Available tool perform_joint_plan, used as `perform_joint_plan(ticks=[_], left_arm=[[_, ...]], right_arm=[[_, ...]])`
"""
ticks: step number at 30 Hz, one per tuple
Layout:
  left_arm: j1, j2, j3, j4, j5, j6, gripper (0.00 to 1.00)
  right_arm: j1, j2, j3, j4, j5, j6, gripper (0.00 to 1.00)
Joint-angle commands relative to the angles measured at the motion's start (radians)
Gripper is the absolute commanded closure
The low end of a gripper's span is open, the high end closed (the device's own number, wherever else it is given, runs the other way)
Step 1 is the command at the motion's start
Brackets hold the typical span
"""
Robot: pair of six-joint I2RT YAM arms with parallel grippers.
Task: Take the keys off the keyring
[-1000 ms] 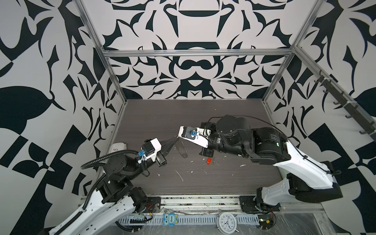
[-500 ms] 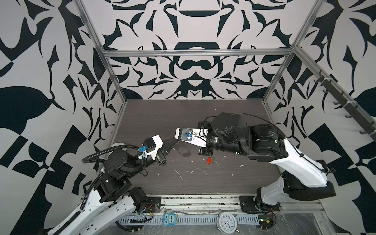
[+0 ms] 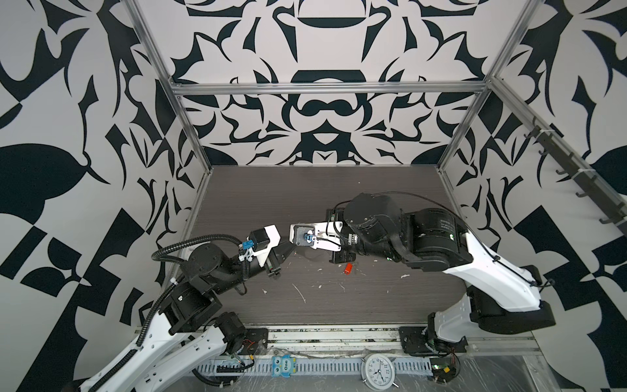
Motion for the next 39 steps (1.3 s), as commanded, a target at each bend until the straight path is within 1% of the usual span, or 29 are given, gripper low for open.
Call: perform_joint_plan(ticks=[1, 3, 10, 14, 18, 24, 30, 35, 37, 39], left_arm=[[-0.011, 0.022, 0.01, -0.114, 0.143, -0.01, 1.0], [-0.011, 0.014, 0.005, -0.109, 0.159, -0.019, 1.0], [-0.011, 0.026, 0.006, -0.102, 0.243, -0.066, 1.0], [-0.011, 0.033, 0.008, -0.093, 0.282, -0.09, 1.0], [-0.011, 0.03, 0.004, -0.063, 0.286, -0.111, 1.0], [-0.011, 0.02, -0.016, -0.013, 0.306, -0.144, 1.0], [-0.011, 0.021, -0.032, 0.036, 0.32, -0.178, 1.0], [-0.011, -0.001, -0.059, 0.094, 0.291, -0.198, 1.0], [-0.011, -0.006, -0.071, 0.114, 0.286, -0.208, 1.0], [-0.011, -0.013, -0.082, 0.137, 0.28, -0.218, 1.0]], right_arm=[[0.003, -0.021, -0.002, 0.223, 0.033, -0.027, 1.0], [0.002, -0.029, -0.016, 0.232, 0.04, -0.044, 1.0], [0.003, -0.048, -0.019, 0.196, -0.034, -0.078, 1.0], [0.003, -0.04, -0.006, 0.166, -0.104, -0.072, 1.0], [0.004, -0.019, 0.012, 0.135, -0.141, -0.063, 1.0], [0.004, -0.029, -0.011, 0.148, -0.14, -0.05, 1.0], [0.004, -0.041, -0.04, 0.155, -0.148, -0.033, 0.84], [0.003, -0.041, -0.051, 0.15, -0.165, -0.014, 0.82], [0.004, -0.039, -0.051, 0.146, -0.169, -0.005, 0.78], [0.004, -0.039, -0.057, 0.145, -0.174, 0.001, 0.78]])
